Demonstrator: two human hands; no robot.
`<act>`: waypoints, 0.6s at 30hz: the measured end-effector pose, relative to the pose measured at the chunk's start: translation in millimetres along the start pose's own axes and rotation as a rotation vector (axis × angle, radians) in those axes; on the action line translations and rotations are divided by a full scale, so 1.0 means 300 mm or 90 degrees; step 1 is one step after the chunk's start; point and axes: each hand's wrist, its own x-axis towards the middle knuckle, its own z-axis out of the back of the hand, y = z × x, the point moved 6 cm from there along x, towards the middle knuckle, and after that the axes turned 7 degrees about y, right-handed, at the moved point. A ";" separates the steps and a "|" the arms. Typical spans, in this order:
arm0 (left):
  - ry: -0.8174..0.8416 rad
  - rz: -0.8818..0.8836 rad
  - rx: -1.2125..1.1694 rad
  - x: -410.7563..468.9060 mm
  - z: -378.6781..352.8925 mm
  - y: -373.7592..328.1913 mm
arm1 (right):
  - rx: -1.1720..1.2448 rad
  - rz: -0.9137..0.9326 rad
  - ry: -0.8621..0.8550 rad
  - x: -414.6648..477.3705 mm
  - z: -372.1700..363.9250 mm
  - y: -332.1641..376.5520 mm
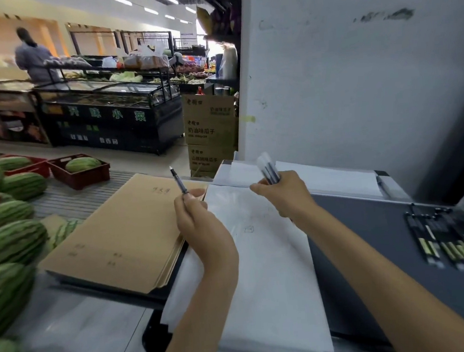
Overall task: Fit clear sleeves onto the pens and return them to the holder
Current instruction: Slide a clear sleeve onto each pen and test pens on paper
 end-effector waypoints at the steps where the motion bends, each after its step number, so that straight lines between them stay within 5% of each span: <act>1: -0.001 0.001 -0.003 0.001 0.000 0.001 | 0.000 -0.034 0.015 0.022 -0.015 0.002; 7: -0.003 -0.009 0.000 -0.002 -0.007 -0.001 | -0.052 -0.137 0.072 0.110 -0.101 -0.004; 18: 0.004 -0.023 0.015 -0.006 -0.010 0.001 | -0.245 -0.090 0.071 0.163 -0.135 0.027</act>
